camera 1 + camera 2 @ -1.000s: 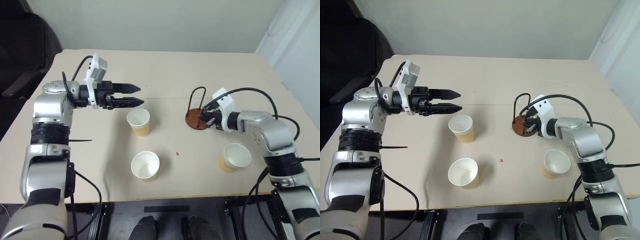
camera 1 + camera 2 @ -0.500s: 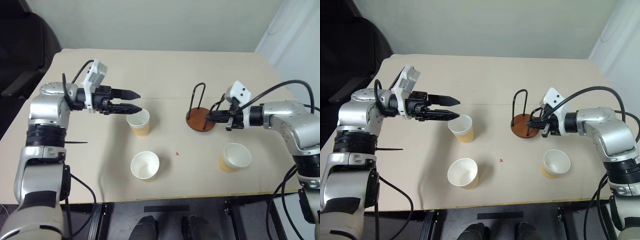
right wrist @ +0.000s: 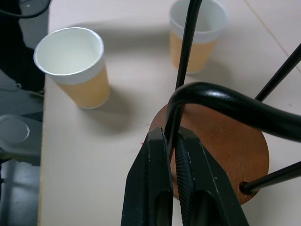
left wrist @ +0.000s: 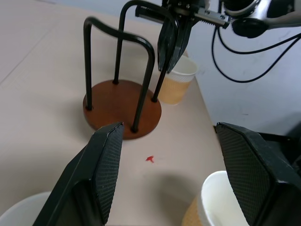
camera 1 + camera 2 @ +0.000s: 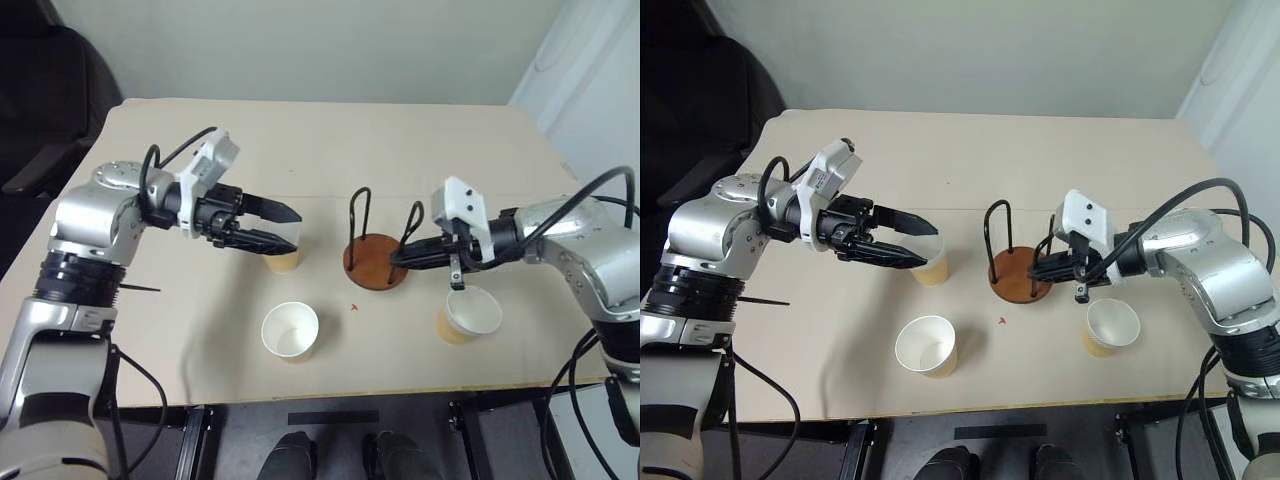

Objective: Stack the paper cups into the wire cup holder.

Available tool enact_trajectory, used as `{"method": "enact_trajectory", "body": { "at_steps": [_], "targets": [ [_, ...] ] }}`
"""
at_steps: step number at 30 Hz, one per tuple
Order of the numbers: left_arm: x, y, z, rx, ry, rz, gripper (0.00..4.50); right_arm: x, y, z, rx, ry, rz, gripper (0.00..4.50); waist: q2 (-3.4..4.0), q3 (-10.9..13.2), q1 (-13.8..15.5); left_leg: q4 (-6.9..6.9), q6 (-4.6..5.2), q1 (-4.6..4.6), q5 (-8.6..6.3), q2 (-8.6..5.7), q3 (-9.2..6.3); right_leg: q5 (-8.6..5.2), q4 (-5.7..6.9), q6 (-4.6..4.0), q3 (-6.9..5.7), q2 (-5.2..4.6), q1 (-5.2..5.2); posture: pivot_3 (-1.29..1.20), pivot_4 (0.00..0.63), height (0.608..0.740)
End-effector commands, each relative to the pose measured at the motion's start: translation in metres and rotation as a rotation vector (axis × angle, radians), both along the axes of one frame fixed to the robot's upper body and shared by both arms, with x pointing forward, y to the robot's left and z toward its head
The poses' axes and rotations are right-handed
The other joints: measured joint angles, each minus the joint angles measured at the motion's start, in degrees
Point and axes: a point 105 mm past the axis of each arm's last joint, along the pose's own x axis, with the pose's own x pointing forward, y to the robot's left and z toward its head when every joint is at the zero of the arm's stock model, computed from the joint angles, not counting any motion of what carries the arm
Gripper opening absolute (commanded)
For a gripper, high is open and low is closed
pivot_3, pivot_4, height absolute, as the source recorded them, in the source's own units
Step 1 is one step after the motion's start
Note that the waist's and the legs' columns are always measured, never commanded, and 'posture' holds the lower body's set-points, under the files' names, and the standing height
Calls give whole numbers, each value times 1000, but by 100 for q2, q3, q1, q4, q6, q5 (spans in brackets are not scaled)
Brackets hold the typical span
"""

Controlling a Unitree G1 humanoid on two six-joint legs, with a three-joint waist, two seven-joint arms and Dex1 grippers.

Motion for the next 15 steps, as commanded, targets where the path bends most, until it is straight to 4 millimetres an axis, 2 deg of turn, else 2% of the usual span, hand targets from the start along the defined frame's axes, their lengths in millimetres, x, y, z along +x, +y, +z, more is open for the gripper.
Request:
{"method": "enact_trajectory", "body": {
  "at_steps": [1,7,15],
  "targets": [
    [-8,-2,14,1,-38,-53,3389,-2,5,7,-9,-45,37,31,0,0,0,0,0,0,0,0,0,0,0,0,0,0,0,0,150,740],
    [-8,-1,14,10,-42,-51,3389,16,-5,-5,-51,-36,-3,31,0,0,0,2,0,0,0,0,-1,0,1,0,-1,0,0,0,150,740],
    [-8,-1,15,10,-44,-46,3389,28,-12,-25,-132,-14,-15,31,0,0,-7,2,0,-1,0,0,-1,0,2,0,-2,0,0,0,150,740]
  ]
}}
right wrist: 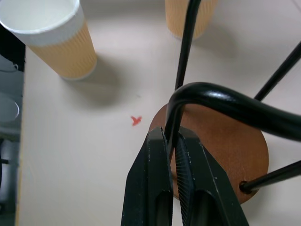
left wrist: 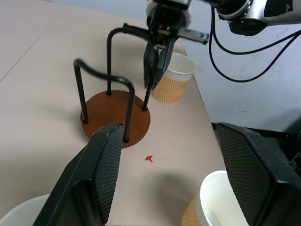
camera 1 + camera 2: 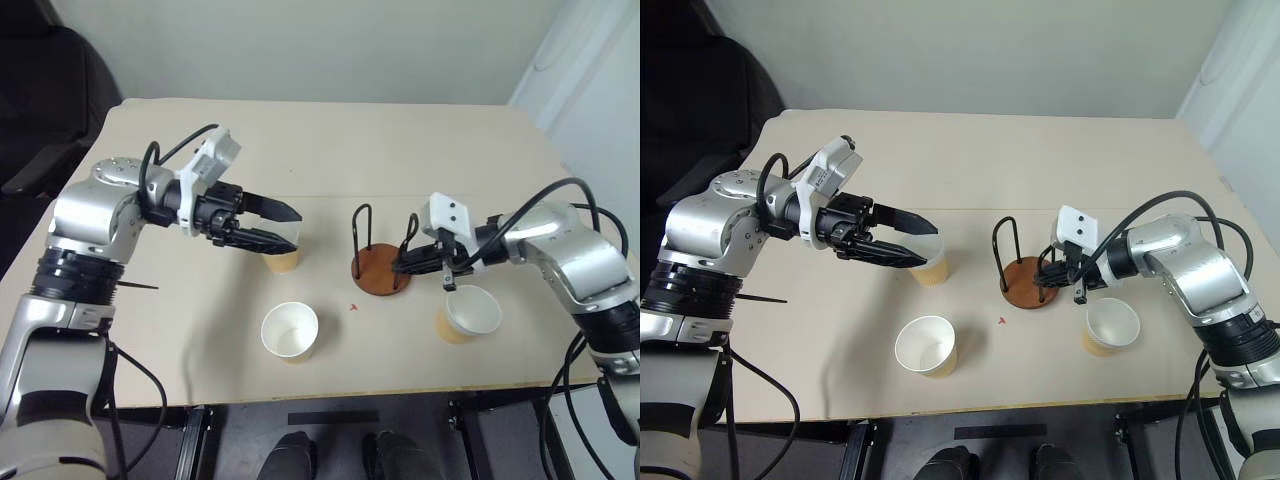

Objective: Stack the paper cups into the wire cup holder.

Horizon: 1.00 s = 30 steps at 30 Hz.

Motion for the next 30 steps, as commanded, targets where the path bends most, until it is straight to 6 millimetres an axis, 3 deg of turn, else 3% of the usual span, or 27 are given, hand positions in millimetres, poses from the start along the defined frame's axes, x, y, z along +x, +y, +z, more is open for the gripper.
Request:
{"method": "enact_trajectory", "body": {
  "at_steps": [1,4,12,30],
  "targets": [
    [-7,-1,13,-1,-38,-45,3389,1,-1,4,-40,-39,25,266,0,0,1,0,0,0,0,0,0,0,0,0,0,0,0,0,150,740],
    [-7,-1,13,-1,-39,-43,3389,2,-2,1,-52,-37,24,972,0,0,-1,0,0,0,0,0,0,0,0,0,0,0,1,0,150,740],
    [-6,-1,12,-6,-41,-44,3389,13,-10,3,-78,-91,-17,3710,0,0,-2,1,0,0,0,0,0,0,1,0,-1,0,1,0,150,740],
    [-2,-3,10,-18,-45,-37,3389,36,-14,13,-47,-173,-83,3710,0,0,-12,2,0,0,0,0,-1,0,1,0,-2,0,2,0,150,740]
  ]
}}
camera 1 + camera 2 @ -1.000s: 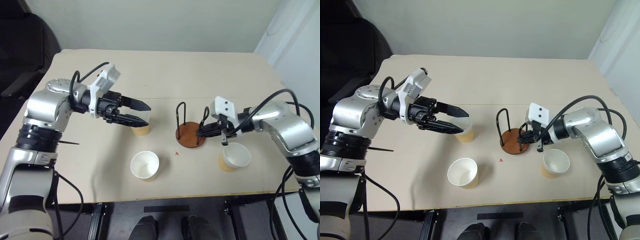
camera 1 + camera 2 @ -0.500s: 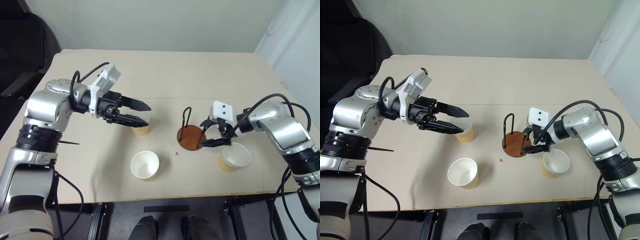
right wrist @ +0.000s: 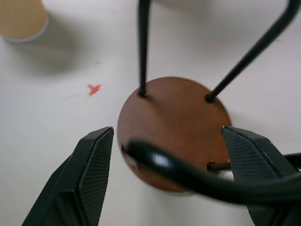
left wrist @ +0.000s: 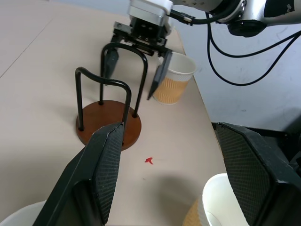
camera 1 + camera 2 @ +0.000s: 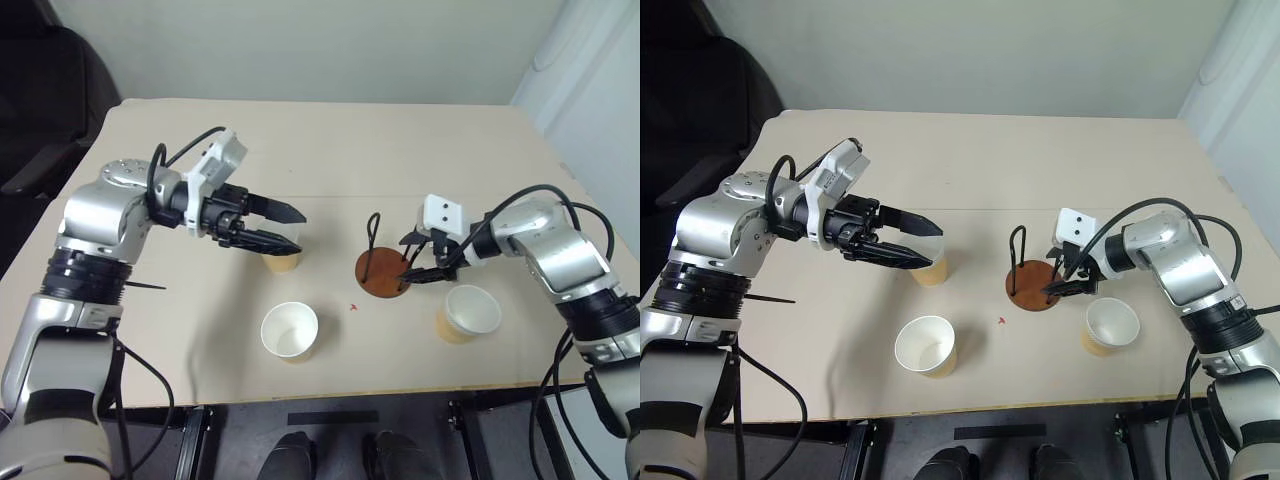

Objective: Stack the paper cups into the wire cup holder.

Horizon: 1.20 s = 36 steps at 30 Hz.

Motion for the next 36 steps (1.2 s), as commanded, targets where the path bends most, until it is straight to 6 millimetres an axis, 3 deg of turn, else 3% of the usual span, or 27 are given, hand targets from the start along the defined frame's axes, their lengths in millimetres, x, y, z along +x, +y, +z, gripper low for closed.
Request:
{"method": "enact_trajectory", "body": {
  "at_steps": [1,5,8,13,18,28,32,36],
  "targets": [
    [-4,2,14,-19,-47,-30,3389,9,-4,21,20,-92,-18,3710,0,0,-1,-1,0,0,0,0,0,0,0,0,0,0,0,0,150,740],
    [-4,2,14,-21,-49,-28,3389,6,-5,22,15,-83,-6,3710,0,0,1,0,0,0,0,0,-1,0,0,0,-1,0,0,0,150,740],
    [-3,2,14,-20,-51,-25,3389,-8,-6,26,10,-34,31,3710,0,0,4,-1,0,-1,0,0,0,0,0,0,-1,0,0,0,150,740],
    [-1,2,15,-21,-54,-22,3389,-21,-6,47,63,-14,31,3710,0,0,-3,-1,0,-2,0,0,0,0,-2,0,-1,0,1,0,150,740],
    [0,0,13,-26,-54,-27,3389,-30,-12,55,77,5,0,3710,0,0,5,0,0,-2,0,0,0,0,-2,0,-1,0,2,0,150,740],
    [4,-3,12,-35,-58,-31,3389,-27,-31,50,-18,-38,-60,3710,0,0,2,1,0,-2,0,0,-1,0,0,0,-1,-1,2,0,150,740],
    [4,-4,12,-38,-58,-33,3389,-25,-39,63,-22,-79,-85,3710,0,0,2,2,0,-2,0,0,-1,0,1,0,-1,-1,3,0,150,740],
    [2,-3,12,-38,-59,-34,3389,-36,-42,79,-21,-108,-73,3710,0,0,16,3,0,-2,0,0,-1,0,0,0,-1,-1,3,0,150,740]
  ]
}}
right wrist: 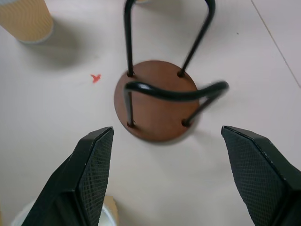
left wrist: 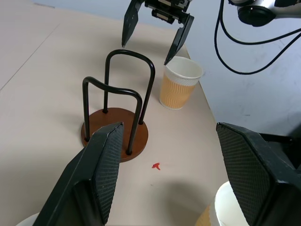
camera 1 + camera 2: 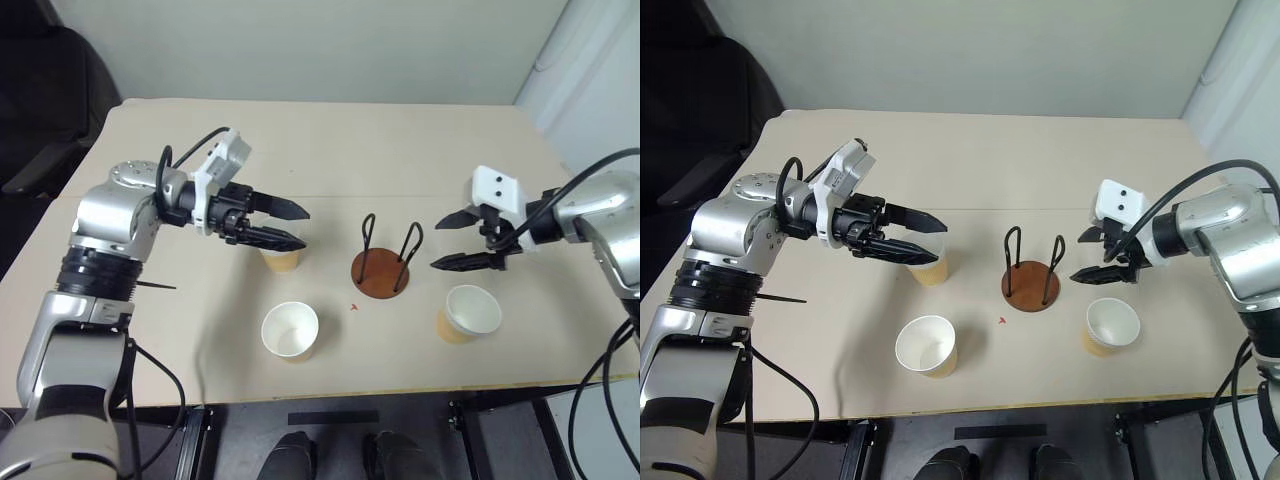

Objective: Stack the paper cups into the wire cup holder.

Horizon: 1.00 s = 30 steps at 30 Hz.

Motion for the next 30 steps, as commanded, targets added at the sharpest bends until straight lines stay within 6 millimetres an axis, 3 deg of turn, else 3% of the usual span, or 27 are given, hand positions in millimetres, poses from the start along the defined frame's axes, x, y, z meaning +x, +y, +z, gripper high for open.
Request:
{"method": "enact_trajectory", "body": {
  "at_steps": [1,7,11,17,22,26,30],
  "targets": [
    [-6,0,14,-13,-53,-43,3389,-13,1,33,17,-98,28,3710,0,0,3,-1,0,0,0,0,0,0,0,0,0,0,0,0,150,740],
    [-7,-2,17,-10,-72,-55,3389,-31,6,36,27,-106,48,3710,0,0,-3,-1,0,1,0,0,2,0,1,0,1,0,0,0,150,740],
    [-7,-6,19,-15,-82,-69,3389,-54,8,19,-27,-53,76,3710,0,0,66,3,0,0,0,0,0,0,-2,0,-2,0,3,0,150,740],
    [-12,-14,21,-15,-95,-115,3389,-73,4,5,-89,2,91,3710,0,0,66,9,0,1,0,0,1,0,4,1,1,-1,5,0,150,740],
    [-19,-19,18,11,-101,-164,3389,-81,-5,-4,-157,20,82,3710,0,0,70,17,1,2,-1,0,0,1,5,3,-1,0,11,0,150,740],
    [-37,-22,7,97,-104,-252,3389,-88,-13,-17,-222,52,90,3710,0,0,65,15,4,2,-3,0,1,2,2,4,1,0,12,0,150,740],
    [-40,-24,12,115,-150,-288,3389,-87,-19,-23,-276,38,97,3710,0,0,70,17,4,5,-3,0,0,2,7,5,2,-1,15,0,150,740]
  ]
}}
